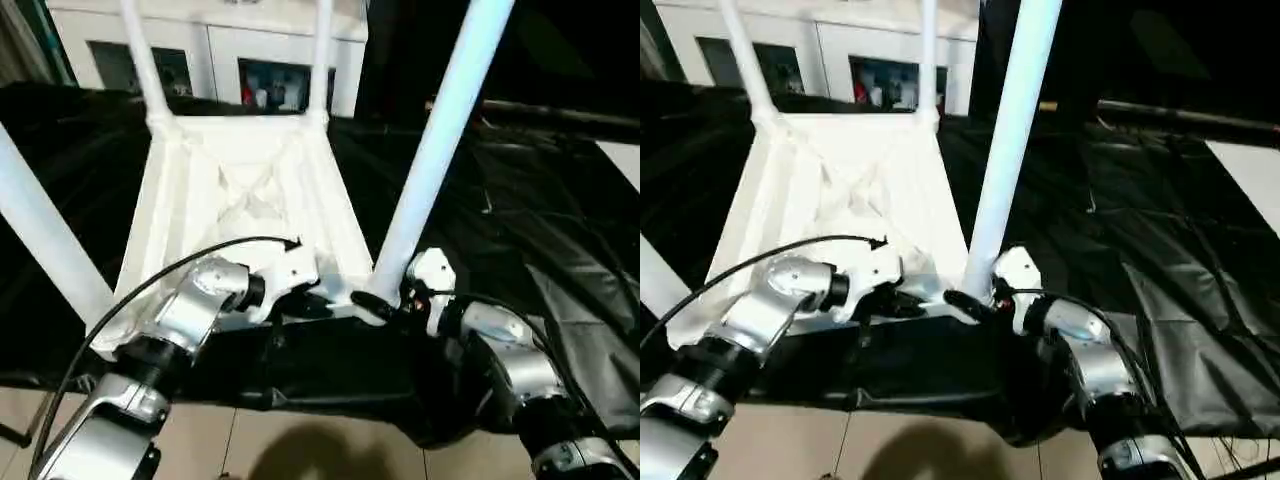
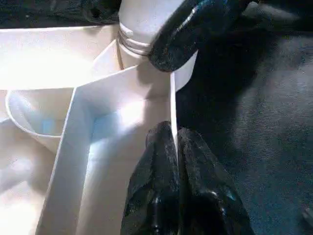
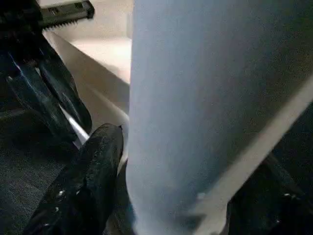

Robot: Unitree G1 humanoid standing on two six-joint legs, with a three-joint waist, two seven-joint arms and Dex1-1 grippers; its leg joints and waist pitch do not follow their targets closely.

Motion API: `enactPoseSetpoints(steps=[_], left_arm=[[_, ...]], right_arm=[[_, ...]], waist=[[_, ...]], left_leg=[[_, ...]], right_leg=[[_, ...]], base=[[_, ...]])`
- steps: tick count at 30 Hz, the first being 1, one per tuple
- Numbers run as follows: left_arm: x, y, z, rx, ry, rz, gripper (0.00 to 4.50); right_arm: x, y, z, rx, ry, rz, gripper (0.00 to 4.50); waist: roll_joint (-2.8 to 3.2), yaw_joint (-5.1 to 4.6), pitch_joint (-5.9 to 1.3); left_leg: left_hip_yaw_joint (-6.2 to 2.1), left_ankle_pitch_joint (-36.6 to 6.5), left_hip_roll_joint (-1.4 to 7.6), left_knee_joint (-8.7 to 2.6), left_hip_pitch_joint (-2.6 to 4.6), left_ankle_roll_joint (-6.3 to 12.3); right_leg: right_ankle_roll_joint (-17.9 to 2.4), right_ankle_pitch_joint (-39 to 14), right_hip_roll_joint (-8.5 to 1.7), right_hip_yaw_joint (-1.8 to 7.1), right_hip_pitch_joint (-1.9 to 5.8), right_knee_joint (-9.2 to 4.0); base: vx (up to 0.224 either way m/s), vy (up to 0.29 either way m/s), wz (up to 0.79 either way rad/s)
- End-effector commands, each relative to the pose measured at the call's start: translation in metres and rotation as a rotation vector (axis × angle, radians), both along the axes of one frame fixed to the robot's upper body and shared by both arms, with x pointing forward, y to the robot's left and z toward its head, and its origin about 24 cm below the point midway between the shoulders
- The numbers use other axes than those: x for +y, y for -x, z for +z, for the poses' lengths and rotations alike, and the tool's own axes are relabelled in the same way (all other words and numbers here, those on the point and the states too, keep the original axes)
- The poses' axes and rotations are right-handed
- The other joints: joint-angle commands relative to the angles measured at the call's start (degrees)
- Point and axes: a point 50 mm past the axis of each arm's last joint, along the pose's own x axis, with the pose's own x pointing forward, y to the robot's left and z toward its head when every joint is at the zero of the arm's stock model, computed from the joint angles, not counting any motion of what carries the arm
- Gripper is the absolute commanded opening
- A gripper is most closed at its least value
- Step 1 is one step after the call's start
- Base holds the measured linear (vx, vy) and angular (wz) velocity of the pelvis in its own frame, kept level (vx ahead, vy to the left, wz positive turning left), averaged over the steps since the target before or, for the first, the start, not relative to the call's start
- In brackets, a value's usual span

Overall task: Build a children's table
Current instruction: Rotate leg to tighten

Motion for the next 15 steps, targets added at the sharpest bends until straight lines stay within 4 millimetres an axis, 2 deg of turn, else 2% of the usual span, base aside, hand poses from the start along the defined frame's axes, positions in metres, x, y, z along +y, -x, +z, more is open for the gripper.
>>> enactPoseSetpoints(steps=[1, 3, 6, 10, 15], left_arm=[[-0.007, 0.013, -0.016, 0.090, 0.004, -0.059, 0.00], [-0.006, 0.015, -0.016, 0.096, 0.004, -0.061, 0.00], [-0.006, 0.017, -0.016, 0.101, 0.005, -0.063, 0.00], [-0.007, 0.017, -0.017, 0.106, 0.007, -0.060, 0.00], [-0.012, 0.014, -0.020, 0.097, 0.019, -0.004, 0.00]], right_arm=[[-0.002, -0.002, 0.007, -0.020, -0.015, 0.005, 2.76], [-0.003, -0.001, 0.007, -0.018, -0.024, 0.012, 2.61], [-0.005, 0.000, 0.007, -0.012, -0.034, 0.007, 2.53], [-0.006, 0.000, 0.004, 0.002, -0.044, -0.009, 2.13], [-0.002, 0.003, -0.004, 0.033, -0.059, -0.053, 2.01]], waist=[[-0.26, 0.00, -2.59], [-0.18, -0.04, -2.59], [-0.27, -0.21, -2.63], [-0.34, -0.18, -2.69], [-0.30, -0.16, -2.63]], left_leg=[[0.72, -14.3, 0.33, -3.44, 0.36, 2.92], [0.71, -14.6, 0.35, -3.46, 0.37, 2.60], [0.70, -13.7, 0.32, -3.42, 0.33, 2.74], [0.78, -12.7, 0.26, -3.28, 0.36, 3.13], [0.83, -13.1, 0.26, -3.28, 0.40, 2.83]], right_leg=[[-12.1, -9.0, -1.78, 1.37, 2.63, -3.45], [-11.8, -9.8, -1.83, 1.39, 2.62, -3.50], [-11.8, -8.3, -1.69, 1.37, 2.66, -3.35], [-12.4, -6.9, -1.66, 1.36, 2.70, -3.20], [-12.0, -8.3, -1.73, 1.43, 2.61, -3.35]], base=[[0.000, 0.000, 0.00], [0.000, 0.000, 0.00], [0.000, 0.000, 0.00], [0.000, 0.000, 0.00], [0.000, 0.000, 0.00]])
